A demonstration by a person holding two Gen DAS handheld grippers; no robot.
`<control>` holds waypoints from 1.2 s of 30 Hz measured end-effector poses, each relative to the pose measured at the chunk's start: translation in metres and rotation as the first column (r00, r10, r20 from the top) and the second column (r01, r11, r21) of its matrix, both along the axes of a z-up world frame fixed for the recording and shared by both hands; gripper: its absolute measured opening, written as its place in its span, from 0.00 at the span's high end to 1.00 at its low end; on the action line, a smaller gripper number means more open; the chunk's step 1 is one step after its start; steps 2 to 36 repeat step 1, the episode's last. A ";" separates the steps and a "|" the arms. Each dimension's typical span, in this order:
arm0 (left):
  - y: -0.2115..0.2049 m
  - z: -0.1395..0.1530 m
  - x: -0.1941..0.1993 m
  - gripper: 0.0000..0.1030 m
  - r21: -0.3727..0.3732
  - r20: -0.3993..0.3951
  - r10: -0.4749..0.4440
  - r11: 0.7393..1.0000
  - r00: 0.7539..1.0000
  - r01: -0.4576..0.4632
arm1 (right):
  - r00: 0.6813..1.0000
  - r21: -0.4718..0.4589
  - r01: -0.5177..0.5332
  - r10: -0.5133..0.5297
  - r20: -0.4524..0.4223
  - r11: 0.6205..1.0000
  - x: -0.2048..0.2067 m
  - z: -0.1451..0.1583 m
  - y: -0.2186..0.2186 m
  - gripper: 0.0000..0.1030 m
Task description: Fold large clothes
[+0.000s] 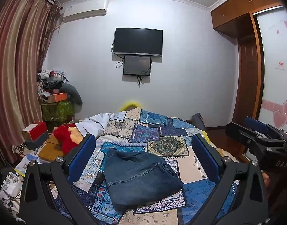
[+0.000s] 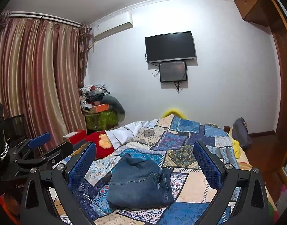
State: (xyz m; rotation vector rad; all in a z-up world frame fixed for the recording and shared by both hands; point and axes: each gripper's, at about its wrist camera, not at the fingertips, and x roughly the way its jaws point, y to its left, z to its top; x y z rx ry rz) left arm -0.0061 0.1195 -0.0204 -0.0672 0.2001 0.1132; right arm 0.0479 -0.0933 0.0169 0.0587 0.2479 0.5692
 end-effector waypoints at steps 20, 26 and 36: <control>0.000 0.000 0.000 0.00 0.001 0.000 -0.001 1.000 1.000 0.001 | 1.000 0.000 0.000 0.000 -0.001 1.000 0.000 0.000 0.000 0.00; 0.000 0.000 0.000 0.00 0.001 0.000 -0.001 1.000 1.000 0.001 | 1.000 0.000 0.000 0.000 -0.001 1.000 0.000 0.000 0.000 0.00; 0.000 0.000 0.000 0.00 0.001 0.000 -0.001 1.000 1.000 0.001 | 1.000 0.000 0.000 0.000 -0.001 1.000 0.000 0.000 0.000 0.00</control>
